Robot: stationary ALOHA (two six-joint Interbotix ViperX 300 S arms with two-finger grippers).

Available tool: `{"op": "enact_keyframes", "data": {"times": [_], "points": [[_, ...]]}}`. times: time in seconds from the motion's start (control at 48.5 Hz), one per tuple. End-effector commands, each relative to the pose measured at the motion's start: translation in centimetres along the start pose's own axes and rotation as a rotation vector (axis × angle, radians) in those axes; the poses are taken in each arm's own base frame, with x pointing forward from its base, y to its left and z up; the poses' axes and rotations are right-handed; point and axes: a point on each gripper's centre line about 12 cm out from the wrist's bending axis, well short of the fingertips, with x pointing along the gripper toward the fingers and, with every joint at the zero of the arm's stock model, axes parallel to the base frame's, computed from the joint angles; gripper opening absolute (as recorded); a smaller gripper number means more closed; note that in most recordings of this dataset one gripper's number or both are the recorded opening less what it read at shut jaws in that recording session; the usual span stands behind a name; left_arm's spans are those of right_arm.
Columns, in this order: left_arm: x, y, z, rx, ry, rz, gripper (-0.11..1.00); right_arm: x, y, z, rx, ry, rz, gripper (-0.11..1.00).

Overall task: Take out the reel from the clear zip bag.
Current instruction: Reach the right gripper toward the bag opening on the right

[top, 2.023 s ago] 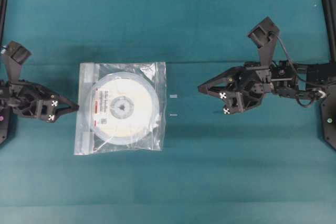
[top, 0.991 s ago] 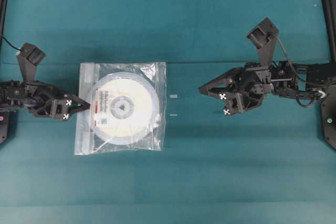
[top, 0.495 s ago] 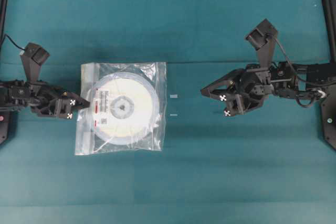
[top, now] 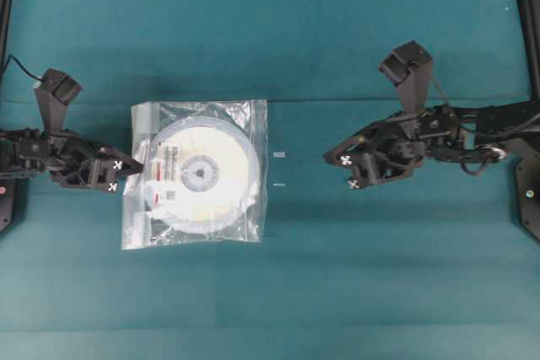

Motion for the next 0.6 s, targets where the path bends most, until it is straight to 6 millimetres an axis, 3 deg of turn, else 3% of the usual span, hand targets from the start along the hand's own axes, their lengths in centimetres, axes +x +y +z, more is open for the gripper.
{"op": "enact_keyframes", "data": {"times": [0.0, 0.144, 0.206, 0.578], "points": [[0.1, -0.4, 0.2, 0.009, -0.005, -0.015, 0.01, 0.7, 0.8, 0.6, 0.015, -0.009, 0.01, 0.34], [0.1, -0.4, 0.2, 0.023, -0.005, -0.015, 0.01, 3.0, 1.3, 0.9, 0.016, 0.006, -0.012, 0.74], [0.1, -0.5, 0.2, 0.026, -0.006, -0.016, 0.01, 4.1, 1.3, 0.9, 0.016, 0.02, -0.027, 0.83], [0.1, -0.3, 0.1, 0.028, 0.002, -0.005, 0.01, 8.6, 2.2, 1.3, 0.037, 0.054, -0.064, 0.83]]}}
